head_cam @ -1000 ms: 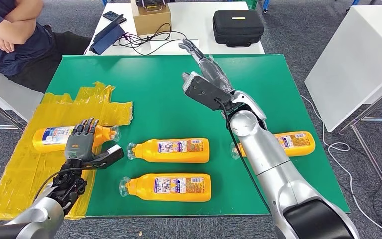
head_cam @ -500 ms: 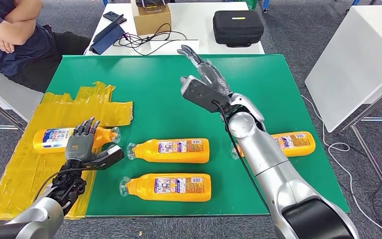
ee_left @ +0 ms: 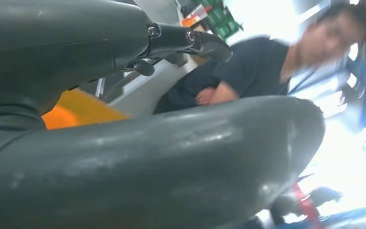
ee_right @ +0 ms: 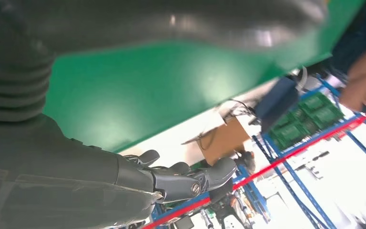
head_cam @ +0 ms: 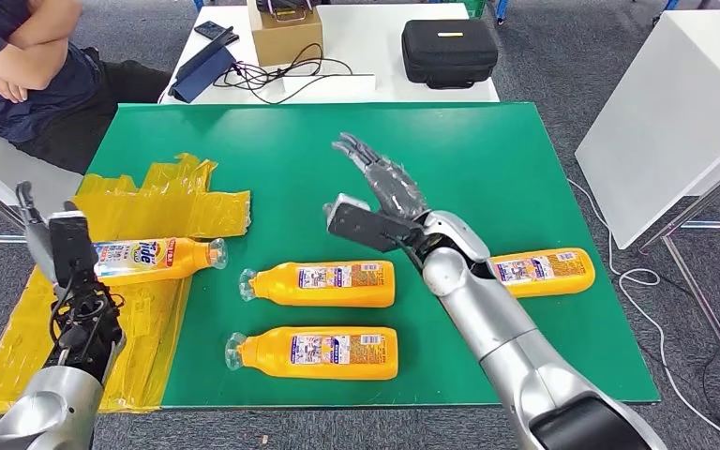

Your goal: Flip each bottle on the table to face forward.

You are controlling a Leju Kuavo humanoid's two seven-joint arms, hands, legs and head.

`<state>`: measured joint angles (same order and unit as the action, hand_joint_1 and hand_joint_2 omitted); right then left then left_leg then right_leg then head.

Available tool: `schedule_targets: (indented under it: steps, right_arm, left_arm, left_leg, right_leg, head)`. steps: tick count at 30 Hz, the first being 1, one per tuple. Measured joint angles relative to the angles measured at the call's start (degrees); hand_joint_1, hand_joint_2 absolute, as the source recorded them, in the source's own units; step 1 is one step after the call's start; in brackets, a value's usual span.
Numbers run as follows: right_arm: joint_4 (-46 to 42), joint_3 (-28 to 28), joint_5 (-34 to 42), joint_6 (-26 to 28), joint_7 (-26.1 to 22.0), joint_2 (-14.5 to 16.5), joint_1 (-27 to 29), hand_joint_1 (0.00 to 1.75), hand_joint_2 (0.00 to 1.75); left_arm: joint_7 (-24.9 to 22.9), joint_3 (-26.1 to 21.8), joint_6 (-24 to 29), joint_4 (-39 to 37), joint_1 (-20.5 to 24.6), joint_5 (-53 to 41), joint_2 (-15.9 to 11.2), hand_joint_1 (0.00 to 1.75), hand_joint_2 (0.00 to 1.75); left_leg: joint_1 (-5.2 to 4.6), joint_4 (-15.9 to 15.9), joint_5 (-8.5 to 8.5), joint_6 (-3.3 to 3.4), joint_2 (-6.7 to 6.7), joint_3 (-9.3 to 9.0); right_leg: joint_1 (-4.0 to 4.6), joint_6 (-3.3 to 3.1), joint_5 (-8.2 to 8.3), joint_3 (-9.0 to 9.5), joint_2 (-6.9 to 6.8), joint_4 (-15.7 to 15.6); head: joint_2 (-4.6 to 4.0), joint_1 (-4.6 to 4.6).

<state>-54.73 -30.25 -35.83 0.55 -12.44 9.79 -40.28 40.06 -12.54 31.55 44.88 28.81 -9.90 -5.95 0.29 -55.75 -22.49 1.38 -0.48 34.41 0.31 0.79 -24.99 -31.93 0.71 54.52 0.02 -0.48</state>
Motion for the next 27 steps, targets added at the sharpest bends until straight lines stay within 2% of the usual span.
schedule_targets:
  steps: [4,7,11,14,19,27]
  right_arm:
    - [-4.41,-3.99,-7.09,5.35,3.28,-0.77,5.38,0.00,1.75]
    - [-9.24,-8.00,-12.51,9.74,5.74,-1.54,9.82,0.00,1.75]
    - [-13.32,-11.21,-14.10,10.98,6.91,-2.36,12.87,0.00,1.75]
    - [-16.40,-12.75,-17.78,12.57,9.26,-3.24,14.98,0.00,1.75]
    - [-22.54,-15.51,-26.53,13.72,15.80,-4.71,20.02,0.00,1.75]
    - [-24.31,-16.21,-26.71,10.94,18.37,-5.64,24.49,0.00,1.75]
  left_arm:
    - [0.14,0.25,-3.66,10.32,-3.70,6.53,0.19,0.00,0.00]
    - [0.17,0.28,-4.61,15.21,-5.23,7.41,0.45,0.00,0.00]
    - [0.19,0.31,-4.69,18.55,-6.09,7.41,0.75,0.00,0.00]
    - [0.19,0.50,-4.82,19.22,-6.28,7.43,1.00,0.00,0.00]
    - [0.17,0.86,-5.64,18.02,-5.75,7.43,1.44,0.00,0.00]
    - [0.17,0.87,-4.50,15.73,-4.57,7.07,1.54,0.00,0.00]
  left_leg:
    - [0.00,0.01,-0.02,-0.01,0.04,0.00]
    - [-0.01,0.01,-0.03,-0.02,0.05,0.02]
    - [-0.01,0.02,-0.03,-0.03,0.05,0.01]
    - [-0.01,0.02,-0.02,-0.03,0.03,-0.02]
    - [-0.01,0.02,-0.03,-0.03,0.03,-0.01]
    - [-0.01,0.02,-0.03,-0.03,0.03,-0.01]
  right_leg:
    - [-0.01,-0.01,-0.01,-0.02,0.01,-0.02]
    - [-0.01,-0.01,-0.02,-0.04,0.00,-0.03]
    - [-0.01,-0.01,-0.01,-0.04,0.00,-0.03]
    - [-0.01,-0.02,-0.01,-0.03,0.00,-0.04]
    - [-0.01,-0.02,-0.01,-0.03,0.01,-0.03]
    - [-0.01,-0.02,-0.01,-0.03,0.01,-0.04]
  head:
    - [0.00,0.02]
    - [0.00,0.01]
    - [0.00,0.00]
    - [0.00,0.01]
    - [0.00,0.01]
    - [0.00,0.01]
